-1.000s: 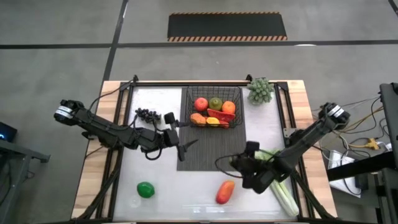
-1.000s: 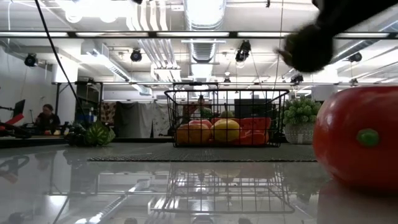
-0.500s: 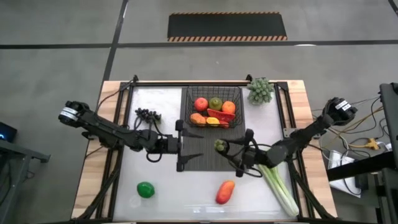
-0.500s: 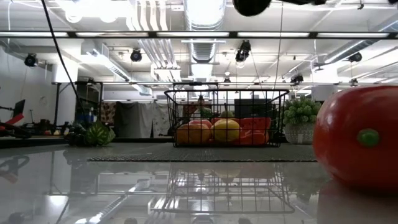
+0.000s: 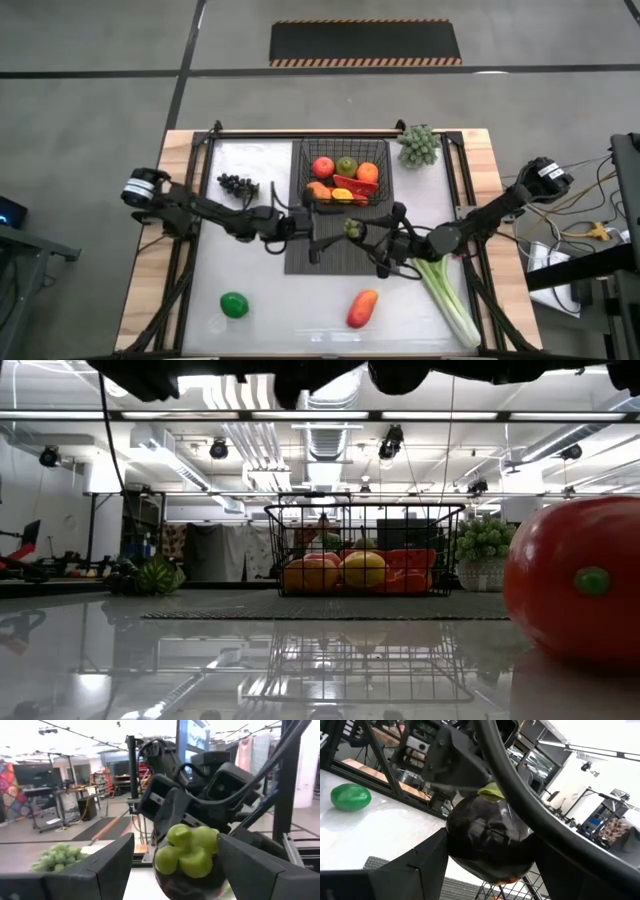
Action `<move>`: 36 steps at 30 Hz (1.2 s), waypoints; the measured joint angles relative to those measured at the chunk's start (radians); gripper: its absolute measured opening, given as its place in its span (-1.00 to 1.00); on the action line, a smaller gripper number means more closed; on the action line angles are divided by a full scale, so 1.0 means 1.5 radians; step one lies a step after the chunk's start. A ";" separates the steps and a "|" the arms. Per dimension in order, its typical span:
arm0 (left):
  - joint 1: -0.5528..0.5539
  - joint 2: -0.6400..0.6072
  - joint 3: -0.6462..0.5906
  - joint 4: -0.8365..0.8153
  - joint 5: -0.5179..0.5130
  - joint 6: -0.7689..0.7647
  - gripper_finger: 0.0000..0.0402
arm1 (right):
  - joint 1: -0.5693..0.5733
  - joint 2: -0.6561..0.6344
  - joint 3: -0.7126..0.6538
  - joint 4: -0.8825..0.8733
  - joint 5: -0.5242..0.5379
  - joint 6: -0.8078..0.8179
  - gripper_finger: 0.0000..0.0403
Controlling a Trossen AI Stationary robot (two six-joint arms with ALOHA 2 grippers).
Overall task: Build produce basket
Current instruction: Put the plum into the wire basket
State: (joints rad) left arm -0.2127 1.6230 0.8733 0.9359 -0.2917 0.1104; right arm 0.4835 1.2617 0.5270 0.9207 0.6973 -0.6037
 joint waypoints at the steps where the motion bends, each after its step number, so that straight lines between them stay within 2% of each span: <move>1: 0.004 0.008 0.005 0.000 0.015 0.000 0.32 | 0.000 0.000 0.000 0.000 0.000 0.000 0.22; 4: 0.010 0.033 0.024 0.000 0.050 -0.001 0.32 | 0.000 0.000 0.000 0.000 -0.001 0.000 0.22; 13: 0.016 0.061 0.048 0.002 0.052 -0.013 0.30 | 0.000 0.000 -0.001 -0.002 0.001 0.001 0.22; 22: 0.016 0.061 0.048 -0.001 0.052 -0.011 -0.01 | 0.000 0.000 -0.001 -0.004 0.006 0.019 0.24; 36: 0.033 0.049 0.049 -0.045 0.047 -0.011 -0.05 | 0.000 -0.021 0.001 0.000 0.018 0.049 0.73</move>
State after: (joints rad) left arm -0.1639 1.6964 0.9469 0.8683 -0.2209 0.0942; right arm 0.4839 1.2308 0.5278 0.9203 0.7247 -0.5300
